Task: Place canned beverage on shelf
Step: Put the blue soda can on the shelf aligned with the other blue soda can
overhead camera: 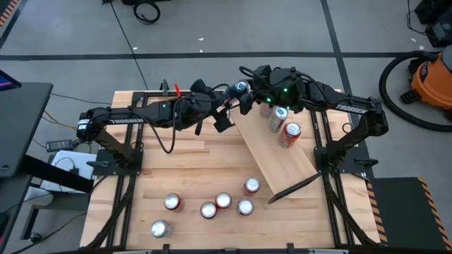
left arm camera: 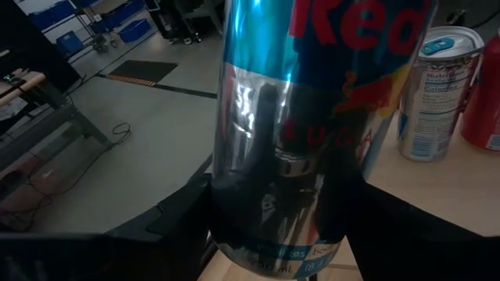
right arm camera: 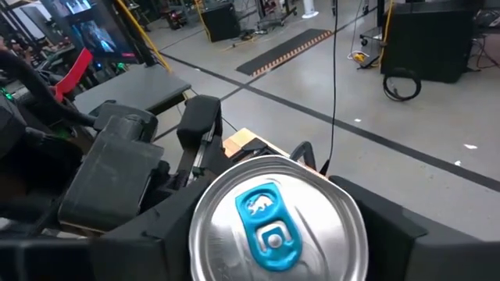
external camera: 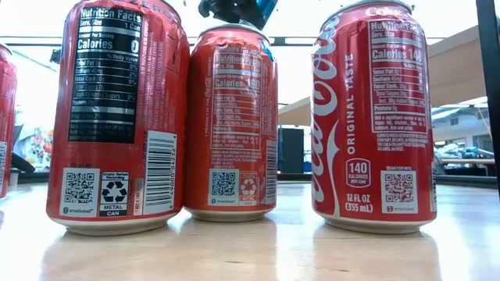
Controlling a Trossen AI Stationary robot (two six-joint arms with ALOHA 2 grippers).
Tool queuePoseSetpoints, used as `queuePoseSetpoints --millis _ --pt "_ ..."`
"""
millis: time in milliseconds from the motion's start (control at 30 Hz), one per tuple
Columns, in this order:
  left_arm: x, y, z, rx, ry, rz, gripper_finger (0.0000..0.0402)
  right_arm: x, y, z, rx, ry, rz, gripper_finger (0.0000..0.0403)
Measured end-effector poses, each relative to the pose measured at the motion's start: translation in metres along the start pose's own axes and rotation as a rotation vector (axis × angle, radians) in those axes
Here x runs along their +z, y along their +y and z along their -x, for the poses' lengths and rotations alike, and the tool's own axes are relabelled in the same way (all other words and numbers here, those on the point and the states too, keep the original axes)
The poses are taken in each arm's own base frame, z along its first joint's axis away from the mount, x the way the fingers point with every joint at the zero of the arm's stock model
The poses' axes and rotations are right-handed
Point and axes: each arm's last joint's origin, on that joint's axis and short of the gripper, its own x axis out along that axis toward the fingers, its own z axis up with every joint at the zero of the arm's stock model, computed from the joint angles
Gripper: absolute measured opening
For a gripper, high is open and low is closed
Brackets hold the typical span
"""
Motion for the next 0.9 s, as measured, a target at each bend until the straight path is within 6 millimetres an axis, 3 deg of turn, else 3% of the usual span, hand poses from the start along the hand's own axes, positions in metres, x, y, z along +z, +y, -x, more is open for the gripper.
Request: queuePoseSetpoints --millis 367,567,900 --pt "0.000 -0.002 0.001 -0.043 0.003 0.012 0.0268 0.000 -0.002 0.000 0.005 0.015 0.031 0.0255" --pt "0.002 0.002 0.008 -0.330 0.005 0.135 0.0311 -0.004 -0.006 0.000 0.138 0.124 0.134 0.0251" --pt "0.000 0.003 0.008 -0.695 0.048 0.173 0.0316 -0.011 -0.011 0.000 0.492 0.303 0.274 0.0253"
